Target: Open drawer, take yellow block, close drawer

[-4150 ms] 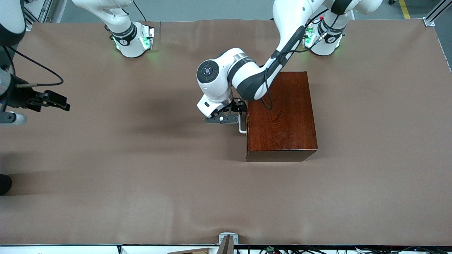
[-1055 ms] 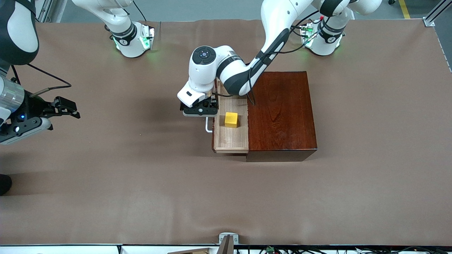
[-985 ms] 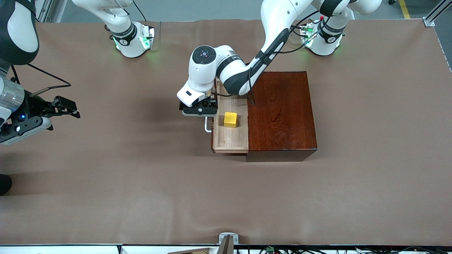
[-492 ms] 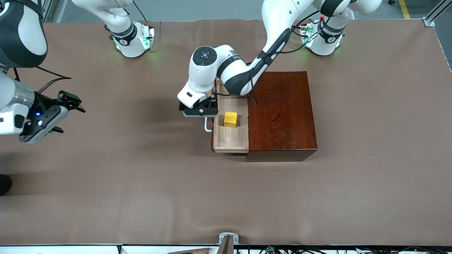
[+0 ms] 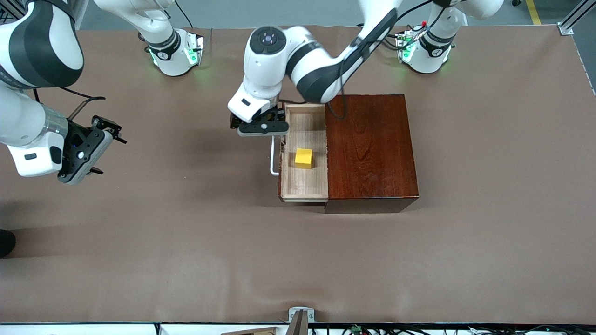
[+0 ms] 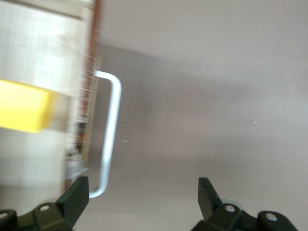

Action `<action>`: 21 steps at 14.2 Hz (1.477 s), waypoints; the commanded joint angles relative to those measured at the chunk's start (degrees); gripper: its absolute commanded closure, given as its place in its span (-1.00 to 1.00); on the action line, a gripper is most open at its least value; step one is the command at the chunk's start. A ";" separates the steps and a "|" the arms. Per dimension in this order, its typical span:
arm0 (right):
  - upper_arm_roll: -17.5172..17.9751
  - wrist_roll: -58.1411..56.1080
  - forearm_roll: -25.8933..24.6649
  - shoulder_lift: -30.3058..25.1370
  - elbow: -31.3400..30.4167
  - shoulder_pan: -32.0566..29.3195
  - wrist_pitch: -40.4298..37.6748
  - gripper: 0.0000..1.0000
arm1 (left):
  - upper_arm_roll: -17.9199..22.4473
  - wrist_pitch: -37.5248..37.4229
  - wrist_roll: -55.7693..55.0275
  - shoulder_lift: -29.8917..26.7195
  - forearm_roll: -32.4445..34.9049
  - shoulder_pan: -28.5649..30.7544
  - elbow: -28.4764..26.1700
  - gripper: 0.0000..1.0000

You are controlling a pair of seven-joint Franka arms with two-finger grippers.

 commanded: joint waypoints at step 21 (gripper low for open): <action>-0.09 -7.36 6.61 16.49 8.11 30.41 13.95 -1.00 | -0.39 -29.16 55.42 -33.98 -1.54 49.04 -17.58 -1.00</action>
